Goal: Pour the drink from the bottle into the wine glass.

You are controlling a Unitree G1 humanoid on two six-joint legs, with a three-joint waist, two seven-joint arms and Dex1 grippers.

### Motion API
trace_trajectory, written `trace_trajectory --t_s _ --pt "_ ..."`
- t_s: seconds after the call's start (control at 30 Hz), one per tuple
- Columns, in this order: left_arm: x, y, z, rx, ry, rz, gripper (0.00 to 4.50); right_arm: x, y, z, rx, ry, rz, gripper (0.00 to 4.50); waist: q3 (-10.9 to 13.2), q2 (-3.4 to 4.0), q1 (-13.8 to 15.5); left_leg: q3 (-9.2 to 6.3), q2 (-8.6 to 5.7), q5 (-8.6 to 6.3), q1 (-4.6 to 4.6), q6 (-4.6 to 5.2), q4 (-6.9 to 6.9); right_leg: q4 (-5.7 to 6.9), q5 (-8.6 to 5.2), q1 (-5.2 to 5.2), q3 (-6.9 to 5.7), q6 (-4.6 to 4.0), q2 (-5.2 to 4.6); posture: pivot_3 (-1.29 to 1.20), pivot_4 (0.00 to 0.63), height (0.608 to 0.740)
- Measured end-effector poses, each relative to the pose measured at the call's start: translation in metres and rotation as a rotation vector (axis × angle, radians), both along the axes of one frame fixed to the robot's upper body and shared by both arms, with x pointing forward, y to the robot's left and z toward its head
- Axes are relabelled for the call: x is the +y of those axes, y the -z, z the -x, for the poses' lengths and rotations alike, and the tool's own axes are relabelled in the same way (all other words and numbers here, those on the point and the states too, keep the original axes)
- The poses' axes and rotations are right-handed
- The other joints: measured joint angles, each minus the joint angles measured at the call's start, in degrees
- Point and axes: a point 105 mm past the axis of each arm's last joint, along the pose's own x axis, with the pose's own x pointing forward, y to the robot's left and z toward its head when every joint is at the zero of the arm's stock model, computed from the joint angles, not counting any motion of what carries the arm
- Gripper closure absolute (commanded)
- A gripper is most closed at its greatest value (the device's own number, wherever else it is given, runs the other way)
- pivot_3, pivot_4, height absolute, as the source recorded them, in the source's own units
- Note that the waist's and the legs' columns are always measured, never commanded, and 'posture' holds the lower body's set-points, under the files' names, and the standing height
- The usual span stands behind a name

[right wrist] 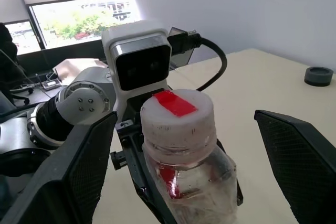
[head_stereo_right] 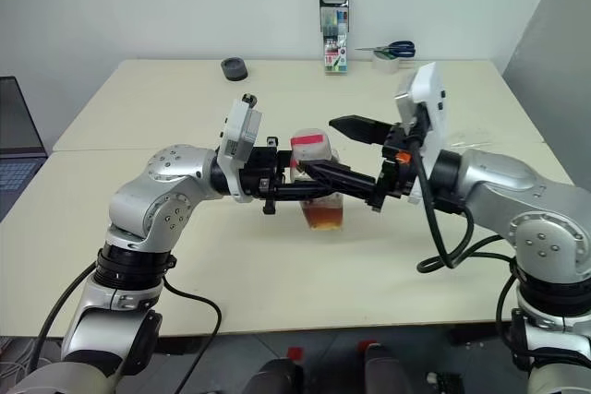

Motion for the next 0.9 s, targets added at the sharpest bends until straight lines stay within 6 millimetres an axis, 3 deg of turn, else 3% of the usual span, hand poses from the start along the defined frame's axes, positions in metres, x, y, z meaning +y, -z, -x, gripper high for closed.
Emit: trace_trajectory --t_s 0.33,0.43,0.63,0.9 --pt "0.000 0.000 0.000 -0.001 -0.002 -0.001 2.66 0.012 -0.001 -0.003 -0.020 -0.015 -0.024 0.03 0.0 0.00 0.0 -0.03 -0.01 0.01 -0.01 -0.01 0.00 -0.01 0.00 0.00 -0.01 0.00 0.00 0.00 0.150 0.740" --pt "0.000 0.000 0.000 -0.001 -0.002 -0.001 2.66 0.012 0.000 -0.005 -0.010 -0.015 -0.031 0.60 0.0 0.00 0.0 -0.03 -0.01 0.01 -0.01 -0.01 0.00 -0.01 0.00 0.00 -0.01 0.00 -0.01 0.00 0.150 0.740" --pt "0.000 0.000 0.000 0.000 -0.002 -0.001 2.66 0.012 -0.001 -0.006 -0.009 -0.011 -0.034 2.61 0.0 0.00 0.0 -0.02 -0.01 0.00 -0.01 -0.01 0.00 -0.01 0.00 0.00 -0.01 0.00 0.00 0.00 0.150 0.740" --pt "0.000 0.000 0.000 0.001 -0.003 -0.001 2.66 0.011 -0.001 -0.007 -0.019 -0.002 -0.032 2.62 0.0 0.00 0.0 -0.02 -0.01 0.00 -0.01 0.00 0.00 -0.01 0.00 0.00 -0.01 0.00 0.00 0.00 0.150 0.740"
